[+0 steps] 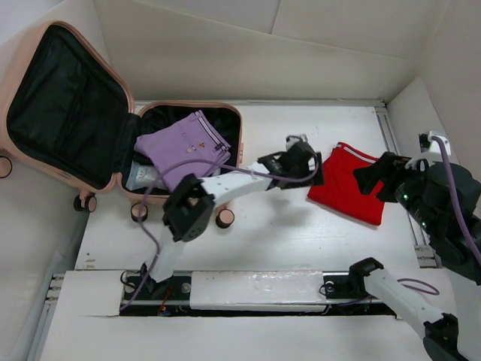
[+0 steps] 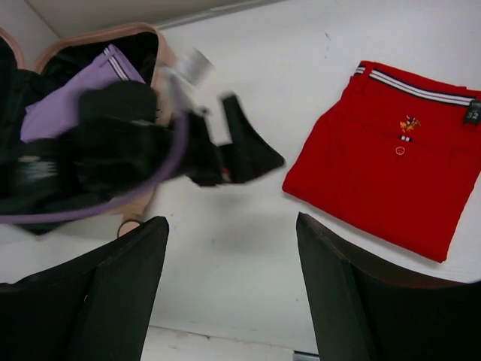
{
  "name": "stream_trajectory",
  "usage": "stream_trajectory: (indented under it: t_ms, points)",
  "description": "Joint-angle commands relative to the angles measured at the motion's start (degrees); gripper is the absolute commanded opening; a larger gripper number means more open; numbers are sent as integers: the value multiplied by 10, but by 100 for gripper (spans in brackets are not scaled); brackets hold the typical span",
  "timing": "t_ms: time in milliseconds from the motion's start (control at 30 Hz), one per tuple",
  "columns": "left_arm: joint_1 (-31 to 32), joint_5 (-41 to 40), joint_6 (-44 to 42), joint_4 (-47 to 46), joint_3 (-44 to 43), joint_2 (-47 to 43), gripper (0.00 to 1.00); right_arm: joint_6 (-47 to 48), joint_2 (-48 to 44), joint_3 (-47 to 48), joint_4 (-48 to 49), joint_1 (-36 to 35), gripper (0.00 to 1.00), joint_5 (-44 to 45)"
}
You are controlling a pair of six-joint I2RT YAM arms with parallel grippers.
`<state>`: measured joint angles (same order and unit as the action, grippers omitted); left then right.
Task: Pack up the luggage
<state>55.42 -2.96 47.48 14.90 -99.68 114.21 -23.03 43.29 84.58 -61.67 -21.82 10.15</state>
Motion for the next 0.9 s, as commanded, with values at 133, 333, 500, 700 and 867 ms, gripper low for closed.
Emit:
stream_trajectory:
  t_ms: [133,333,500,700,867]
  points:
    - [0,52,47,-12,-62,127,100,-15,-24,20,-25,-1,75,-12]
    - [0,79,27,10,-140,229,77,-31,-41,8,-36,-1,74,-12]
    - [-12,103,32,-1,-100,237,37,-31,-41,14,-42,-1,74,-12]
    - [-17,97,-7,19,-81,221,0,-31,-41,9,-36,-1,74,-12]
    - [-37,38,-29,47,-83,193,0,-31,-41,3,-30,-1,74,-23]
